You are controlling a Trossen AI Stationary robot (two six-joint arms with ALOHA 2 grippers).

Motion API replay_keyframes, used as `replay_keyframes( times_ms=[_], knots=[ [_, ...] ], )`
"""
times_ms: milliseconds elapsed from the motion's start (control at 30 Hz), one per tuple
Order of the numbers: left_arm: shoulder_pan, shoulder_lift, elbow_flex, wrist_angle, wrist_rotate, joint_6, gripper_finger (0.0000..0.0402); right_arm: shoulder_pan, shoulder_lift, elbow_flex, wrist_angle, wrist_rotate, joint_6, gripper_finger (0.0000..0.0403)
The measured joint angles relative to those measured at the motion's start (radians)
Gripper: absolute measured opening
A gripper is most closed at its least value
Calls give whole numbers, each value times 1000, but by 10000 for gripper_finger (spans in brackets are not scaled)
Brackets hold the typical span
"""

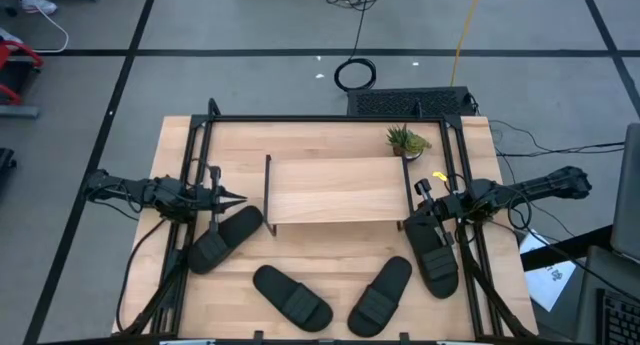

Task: Pick and place slides into the shelf
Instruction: Put the black slide on the shelf

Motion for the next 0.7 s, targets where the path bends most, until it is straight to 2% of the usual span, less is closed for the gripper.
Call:
replay_keyframes(
  times_ms=[67, 167, 400, 567, 700],
  knots=[
    [0, 0, 0, 9, -19, 81, 26, 0, 0, 0, 0, 0, 0, 0],
    [0, 0, 0, 8, -25, 109, 26, 0, 0, 0, 0, 0, 0, 0],
    [0, 0, 0, 11, -25, 64, 26, 0, 0, 0, 0, 0, 0, 0],
    [0, 0, 0, 65, -24, 49, 26, 0, 0, 0, 7, 0, 0, 0],
    [0, 0, 0, 110, -24, -21, 26, 0, 0, 0, 8, 0, 0, 0]
  ],
)
